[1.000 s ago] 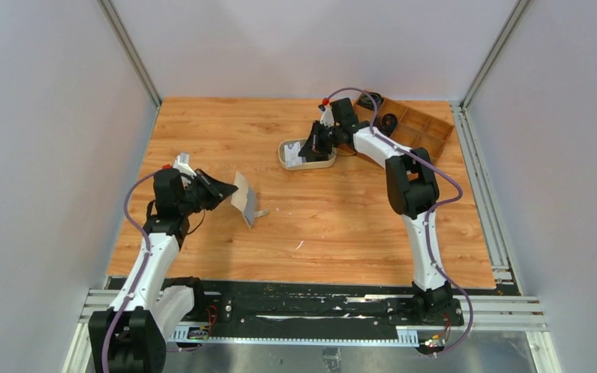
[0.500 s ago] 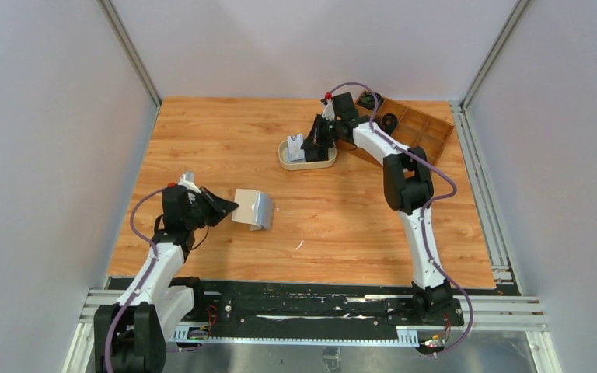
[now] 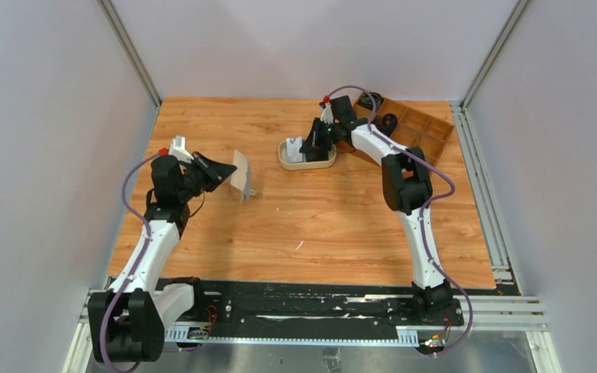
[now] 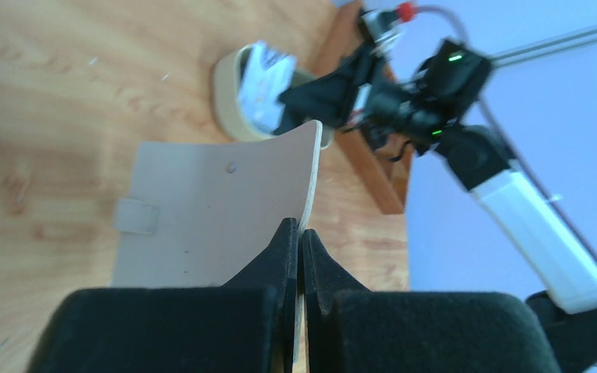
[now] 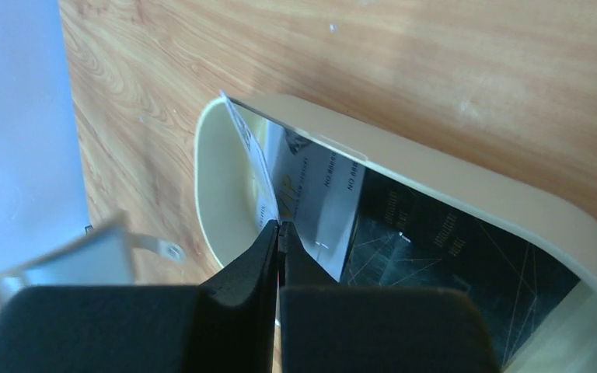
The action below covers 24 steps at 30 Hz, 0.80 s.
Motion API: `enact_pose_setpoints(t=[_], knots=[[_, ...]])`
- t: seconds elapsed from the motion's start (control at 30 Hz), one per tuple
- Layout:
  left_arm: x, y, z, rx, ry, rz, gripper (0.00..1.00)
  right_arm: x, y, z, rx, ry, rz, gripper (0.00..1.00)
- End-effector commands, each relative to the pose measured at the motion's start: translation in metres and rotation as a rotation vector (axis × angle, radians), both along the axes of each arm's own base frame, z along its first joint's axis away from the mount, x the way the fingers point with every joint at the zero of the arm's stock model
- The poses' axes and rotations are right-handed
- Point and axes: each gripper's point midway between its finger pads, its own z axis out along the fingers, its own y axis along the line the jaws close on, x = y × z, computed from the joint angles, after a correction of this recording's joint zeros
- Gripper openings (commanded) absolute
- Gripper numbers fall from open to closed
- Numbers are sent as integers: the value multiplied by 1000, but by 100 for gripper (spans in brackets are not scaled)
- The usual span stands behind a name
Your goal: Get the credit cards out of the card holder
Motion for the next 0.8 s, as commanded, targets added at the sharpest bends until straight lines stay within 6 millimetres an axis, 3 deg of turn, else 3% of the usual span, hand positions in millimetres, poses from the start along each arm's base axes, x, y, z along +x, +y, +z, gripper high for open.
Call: enact_pose_setpoints(t=[0.0, 0.2, 0.3, 0.37, 0.53, 0.63, 0.77], knots=[[9, -15, 59, -50, -126, -49, 0, -19, 0, -19, -16, 61, 4, 0], [2, -49, 91, -182, -159, -132, 0, -21, 0, -21, -17, 69, 5, 0], [-4, -52, 80, -236, -117, -138, 0, -20, 1, -23, -14, 75, 3, 0], [-7, -50, 57, -232, -69, -119, 0, -20, 2, -22, -11, 76, 3, 0], [-24, -43, -35, -180, 121, -77, 0, -20, 2, -19, -13, 65, 12, 0], [-35, -39, -79, -114, 197, -76, 0, -20, 2, -13, -25, 40, 35, 1], [-42, -32, -112, -32, 250, -69, 0, -19, 1, 2, -67, -19, 64, 20]])
